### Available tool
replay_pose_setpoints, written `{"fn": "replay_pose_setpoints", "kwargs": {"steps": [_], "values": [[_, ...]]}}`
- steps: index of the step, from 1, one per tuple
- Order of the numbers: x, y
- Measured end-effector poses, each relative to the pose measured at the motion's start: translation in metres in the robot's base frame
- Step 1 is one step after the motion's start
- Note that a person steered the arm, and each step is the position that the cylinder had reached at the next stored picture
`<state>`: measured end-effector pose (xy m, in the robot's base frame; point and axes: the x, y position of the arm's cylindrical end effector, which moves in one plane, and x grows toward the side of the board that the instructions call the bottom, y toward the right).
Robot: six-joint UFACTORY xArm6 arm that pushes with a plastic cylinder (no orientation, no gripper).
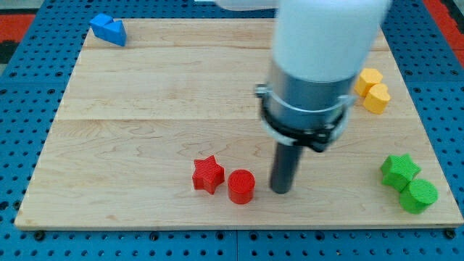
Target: Push the red circle towards the bottom left
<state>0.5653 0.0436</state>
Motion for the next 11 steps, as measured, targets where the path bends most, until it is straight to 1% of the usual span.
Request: {"fn": "replay_pose_setpoints", "kwargs": {"steps": [1,2,3,4,5,6,7,8,9,10,11], "values": [[-0.001,-0.053],[-0.001,-0.022],[0.024,0.005],[0.031,-0.035],[0.026,-0.111],[0.024,-0.166],[0.028,-0.135],[0.014,-0.115],[0.005,-0.152],[0.005,-0.206],[-0.001,-0.184]]}}
